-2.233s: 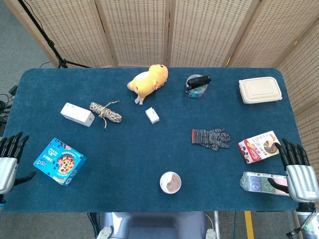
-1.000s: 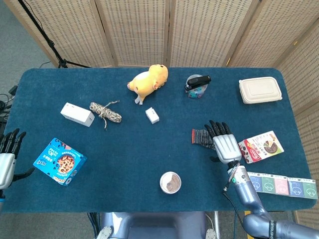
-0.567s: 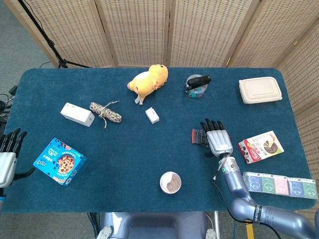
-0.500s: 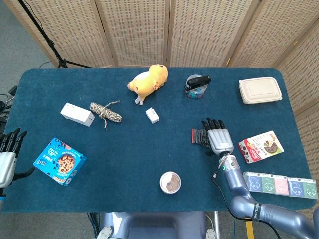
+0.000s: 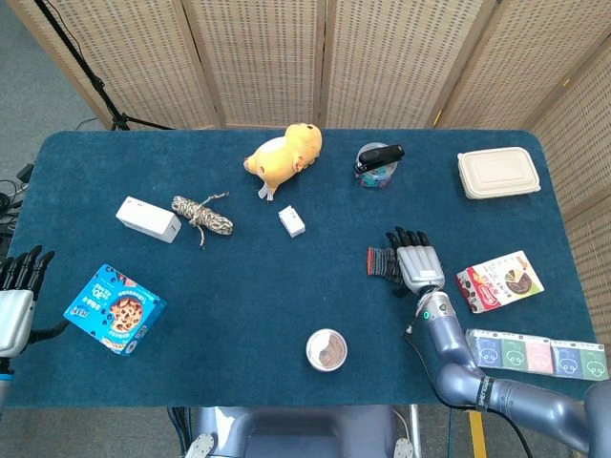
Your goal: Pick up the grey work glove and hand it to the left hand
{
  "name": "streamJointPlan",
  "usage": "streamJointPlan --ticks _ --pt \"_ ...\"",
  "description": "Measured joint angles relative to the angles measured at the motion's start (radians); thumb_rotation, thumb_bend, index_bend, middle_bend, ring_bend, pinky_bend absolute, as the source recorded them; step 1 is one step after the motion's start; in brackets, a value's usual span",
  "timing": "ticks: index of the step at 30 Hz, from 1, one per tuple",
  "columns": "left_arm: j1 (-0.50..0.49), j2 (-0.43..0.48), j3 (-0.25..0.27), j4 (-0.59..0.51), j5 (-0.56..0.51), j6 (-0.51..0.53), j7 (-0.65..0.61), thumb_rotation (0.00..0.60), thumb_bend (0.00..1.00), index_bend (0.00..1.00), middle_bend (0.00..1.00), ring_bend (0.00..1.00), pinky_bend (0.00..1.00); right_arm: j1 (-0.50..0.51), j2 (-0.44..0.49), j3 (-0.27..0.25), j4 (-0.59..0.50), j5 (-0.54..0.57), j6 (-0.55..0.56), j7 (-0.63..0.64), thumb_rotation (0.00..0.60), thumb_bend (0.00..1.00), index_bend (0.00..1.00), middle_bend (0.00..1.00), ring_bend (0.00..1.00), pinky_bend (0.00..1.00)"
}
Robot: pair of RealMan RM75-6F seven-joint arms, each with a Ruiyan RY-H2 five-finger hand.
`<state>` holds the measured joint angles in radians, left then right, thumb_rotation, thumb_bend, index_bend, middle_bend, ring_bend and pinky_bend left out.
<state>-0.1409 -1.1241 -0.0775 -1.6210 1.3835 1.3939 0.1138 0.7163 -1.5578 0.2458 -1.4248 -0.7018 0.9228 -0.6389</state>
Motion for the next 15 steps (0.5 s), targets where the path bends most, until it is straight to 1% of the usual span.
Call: streamJointPlan --ticks 5,7,9,11,13,15 --pt "-0.001 0.002 -0.004 0.004 -0.009 -0.001 -0.010 0.600 0.00 0.00 0.00 0.00 0.00 0.017 -0.014 -0.007 0.032 0.020 -0.006 0.005 0.600 0.00 0.01 0.00 0.00 0.04" --pt "-0.001 0.002 -0.004 0.006 -0.009 -0.001 -0.013 0.600 0.00 0.00 0.00 0.00 0.00 0.022 -0.020 -0.011 0.051 0.025 -0.007 0.008 0.600 0.00 0.05 0.00 0.00 0.05" --pt "-0.002 0.002 -0.003 0.008 -0.010 -0.004 -0.012 0.600 0.00 0.00 0.00 0.00 0.00 0.027 -0.025 -0.015 0.067 0.029 -0.007 0.017 0.600 0.00 0.12 0.00 0.00 0.07" --pt "-0.003 0.001 -0.003 0.008 -0.012 -0.006 -0.011 0.600 0.00 0.00 0.00 0.00 0.00 0.029 -0.027 -0.018 0.078 0.029 -0.008 0.024 0.600 0.00 0.17 0.00 0.00 0.09" --pt "-0.003 0.000 -0.004 0.007 -0.013 -0.006 -0.009 0.600 0.00 0.00 0.00 0.00 0.00 0.032 -0.029 -0.023 0.087 0.033 -0.014 0.028 0.600 0.01 0.18 0.00 0.00 0.09" --pt "-0.004 -0.001 -0.004 0.006 -0.014 -0.005 -0.006 0.600 0.00 0.00 0.00 0.00 0.00 0.034 -0.029 -0.026 0.090 0.041 -0.023 0.035 0.600 0.05 0.20 0.01 0.00 0.10"
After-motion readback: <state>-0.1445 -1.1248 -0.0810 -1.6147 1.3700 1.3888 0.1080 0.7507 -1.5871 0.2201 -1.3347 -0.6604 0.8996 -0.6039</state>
